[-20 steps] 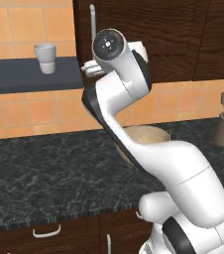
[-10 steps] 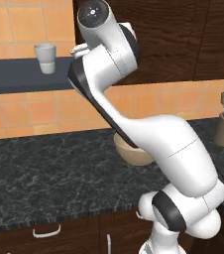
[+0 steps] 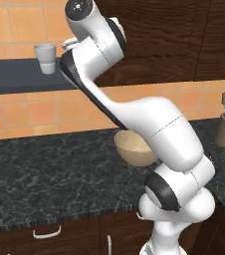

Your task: Open the cabinet, pick up the bread from the cabinet and place it in the basket. Then move the basket to the dining counter.

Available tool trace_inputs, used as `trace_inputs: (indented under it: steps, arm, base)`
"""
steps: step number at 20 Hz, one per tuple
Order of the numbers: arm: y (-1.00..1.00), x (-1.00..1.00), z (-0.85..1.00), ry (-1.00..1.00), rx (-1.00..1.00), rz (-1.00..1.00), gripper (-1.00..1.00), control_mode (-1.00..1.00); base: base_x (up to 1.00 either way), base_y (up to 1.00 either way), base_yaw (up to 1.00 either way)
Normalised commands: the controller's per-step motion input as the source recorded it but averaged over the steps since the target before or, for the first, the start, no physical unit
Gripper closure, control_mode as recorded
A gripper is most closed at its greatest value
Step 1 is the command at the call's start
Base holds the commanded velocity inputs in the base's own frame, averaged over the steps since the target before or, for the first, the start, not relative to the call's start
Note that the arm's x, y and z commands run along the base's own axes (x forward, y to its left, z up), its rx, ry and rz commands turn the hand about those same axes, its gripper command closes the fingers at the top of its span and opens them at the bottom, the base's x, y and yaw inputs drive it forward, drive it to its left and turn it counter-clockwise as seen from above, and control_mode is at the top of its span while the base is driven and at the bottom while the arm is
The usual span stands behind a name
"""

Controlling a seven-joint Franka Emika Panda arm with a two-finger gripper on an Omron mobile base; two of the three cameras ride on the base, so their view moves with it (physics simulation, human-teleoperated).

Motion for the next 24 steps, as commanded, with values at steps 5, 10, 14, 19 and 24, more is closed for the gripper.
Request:
trace_inputs:
  steps: [5, 10, 14, 19, 24]
  arm:
    - [0.24, 0.37, 0.0, -0.03, 0.0, 0.0, -1.0, -1.0]
    - [0.05, 0.36, -0.04, -0.07, 0.0, 0.0, -1.0, -1.0]
    - [-0.13, 0.41, -0.25, -0.08, 0.0, 0.0, -1.0, -1.0]
    - [-0.27, 0.27, -0.13, -0.12, 0.04, 0.06, -1.0, -1.0]
    - [-0.09, 0.2, -0.01, -0.07, 0.03, 0.1, 1.0, -1.0]
  base:
    - [0.0, 0.0, 0.0]
    - [0.0, 0.0, 0.0]
    - [0.0, 0.0, 0.0]
    - [0.0, 0.0, 0.0]
    - [0.0, 0.0, 0.0]
